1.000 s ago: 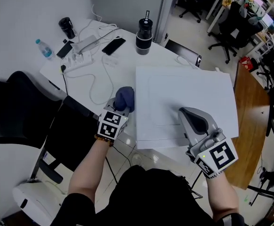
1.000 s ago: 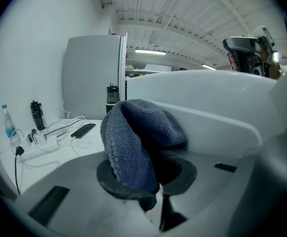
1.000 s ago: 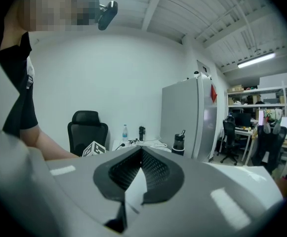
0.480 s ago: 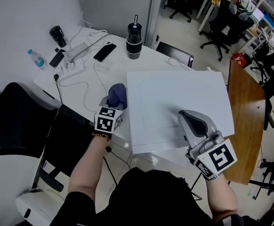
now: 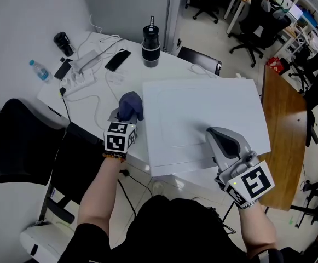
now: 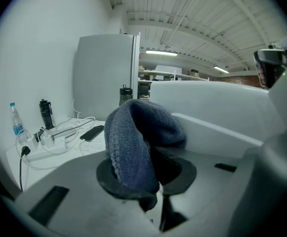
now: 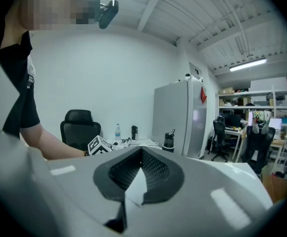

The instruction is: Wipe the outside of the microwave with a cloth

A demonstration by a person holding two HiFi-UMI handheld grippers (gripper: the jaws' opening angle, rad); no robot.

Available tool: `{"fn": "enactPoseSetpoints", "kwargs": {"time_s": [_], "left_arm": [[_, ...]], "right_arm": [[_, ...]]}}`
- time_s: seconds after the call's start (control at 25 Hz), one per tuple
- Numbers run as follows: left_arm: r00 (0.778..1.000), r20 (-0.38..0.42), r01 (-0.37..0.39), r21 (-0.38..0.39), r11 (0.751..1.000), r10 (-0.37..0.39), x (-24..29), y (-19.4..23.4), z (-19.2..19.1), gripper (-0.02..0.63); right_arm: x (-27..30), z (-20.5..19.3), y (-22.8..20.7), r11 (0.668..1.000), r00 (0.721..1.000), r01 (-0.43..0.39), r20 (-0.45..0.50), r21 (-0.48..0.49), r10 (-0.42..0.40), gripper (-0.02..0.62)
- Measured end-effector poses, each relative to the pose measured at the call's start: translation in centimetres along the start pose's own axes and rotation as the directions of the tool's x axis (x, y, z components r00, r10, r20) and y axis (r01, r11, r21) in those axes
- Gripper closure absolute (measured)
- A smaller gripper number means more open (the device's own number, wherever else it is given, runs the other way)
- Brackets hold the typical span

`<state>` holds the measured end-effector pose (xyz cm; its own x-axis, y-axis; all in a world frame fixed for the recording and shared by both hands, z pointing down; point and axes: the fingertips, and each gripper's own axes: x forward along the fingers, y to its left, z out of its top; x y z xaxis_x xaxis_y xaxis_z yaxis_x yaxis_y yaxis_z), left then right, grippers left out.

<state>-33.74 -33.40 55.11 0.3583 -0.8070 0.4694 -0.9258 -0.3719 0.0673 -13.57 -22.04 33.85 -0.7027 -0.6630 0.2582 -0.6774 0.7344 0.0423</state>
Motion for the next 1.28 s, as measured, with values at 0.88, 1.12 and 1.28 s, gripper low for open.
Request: {"fn": "enactPoseSetpoints", "kwargs": {"time_s": [0.88, 1.12, 1.28], "left_arm": [[0.943, 0.192, -0.273, -0.021, 0.962, 0.272, -17.8, -6.0, 5.4, 0.54], [0.904, 0.296, -0.323, 0.001, 0.946, 0.308, -23.9, -12.0, 9.3, 0.54], [0.894, 0.356, -0.298, 0.014, 0.954, 0.274, -26.6, -17.8, 11.2, 0.54]], "right_arm": [[-10.3, -1.1, 1.6, 0.988, 0.984, -0.153, 0.091, 0.014, 0.151, 0.594], [-15.1, -1.7, 0.9, 0.986, 0.979, -0.166, 0.122, 0.029, 0.162, 0.594], [-18.3, -2.3, 0.7, 0.984, 0.976, -0.175, 0.14, 0.034, 0.169, 0.594]]}}
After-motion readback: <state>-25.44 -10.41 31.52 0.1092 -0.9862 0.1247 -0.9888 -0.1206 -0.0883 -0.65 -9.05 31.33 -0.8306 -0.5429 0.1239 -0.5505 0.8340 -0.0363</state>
